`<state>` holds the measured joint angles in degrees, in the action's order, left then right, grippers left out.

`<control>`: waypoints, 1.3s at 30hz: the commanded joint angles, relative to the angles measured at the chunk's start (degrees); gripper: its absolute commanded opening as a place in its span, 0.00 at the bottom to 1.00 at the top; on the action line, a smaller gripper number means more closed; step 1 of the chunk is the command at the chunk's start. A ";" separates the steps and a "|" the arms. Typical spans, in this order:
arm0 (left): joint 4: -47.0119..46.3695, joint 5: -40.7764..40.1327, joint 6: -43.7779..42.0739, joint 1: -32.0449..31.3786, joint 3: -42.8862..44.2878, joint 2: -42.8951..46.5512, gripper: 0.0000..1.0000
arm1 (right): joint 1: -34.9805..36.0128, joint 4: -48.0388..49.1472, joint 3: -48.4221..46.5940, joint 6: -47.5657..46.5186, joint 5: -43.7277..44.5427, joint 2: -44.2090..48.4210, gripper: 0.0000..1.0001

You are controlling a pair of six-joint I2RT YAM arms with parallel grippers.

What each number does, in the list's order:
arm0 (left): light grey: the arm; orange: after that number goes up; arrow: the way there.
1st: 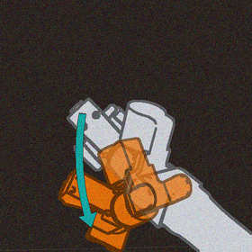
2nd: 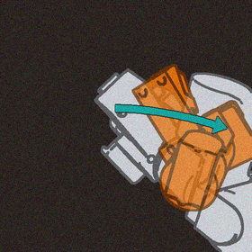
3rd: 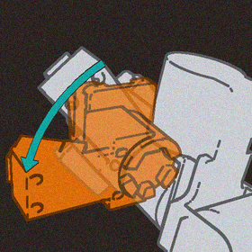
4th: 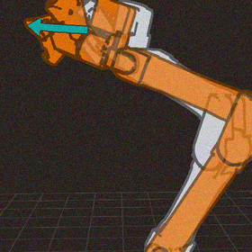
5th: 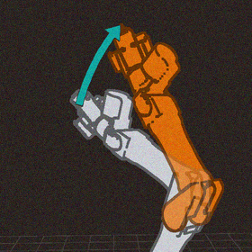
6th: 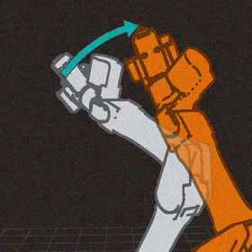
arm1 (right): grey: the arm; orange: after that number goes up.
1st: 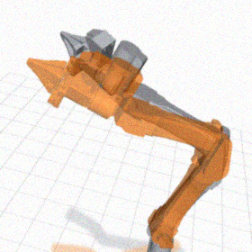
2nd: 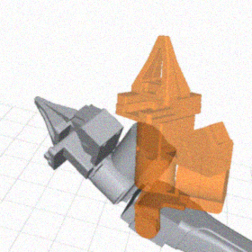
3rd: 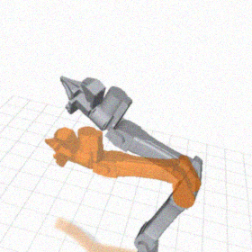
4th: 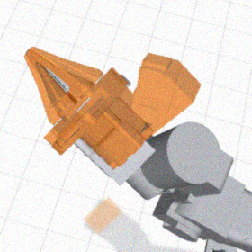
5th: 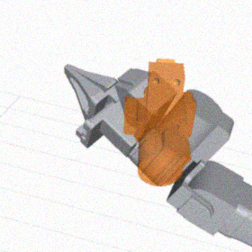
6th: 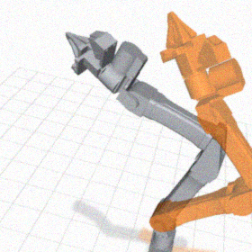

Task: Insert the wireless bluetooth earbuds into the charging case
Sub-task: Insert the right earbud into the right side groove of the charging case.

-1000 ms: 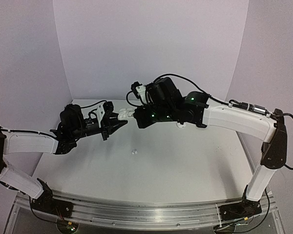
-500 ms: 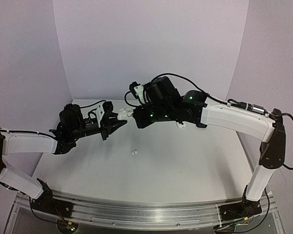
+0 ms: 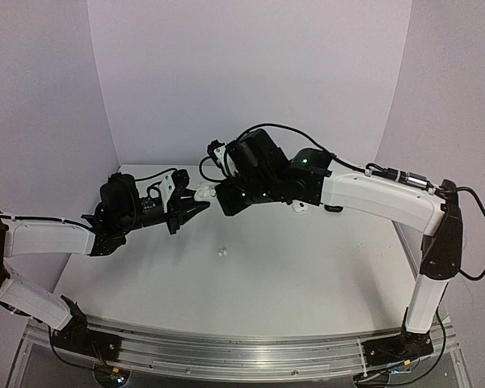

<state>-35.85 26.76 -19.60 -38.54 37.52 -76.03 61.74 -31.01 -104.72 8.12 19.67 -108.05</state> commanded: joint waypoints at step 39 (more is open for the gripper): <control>-4.49 5.70 10.43 -1.18 3.43 4.57 0.00 | 1.11 -3.44 -3.80 0.10 0.59 0.64 0.19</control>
<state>-33.12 27.90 -11.05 -38.58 37.52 -74.46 62.46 -34.17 -107.04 7.51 20.80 -109.11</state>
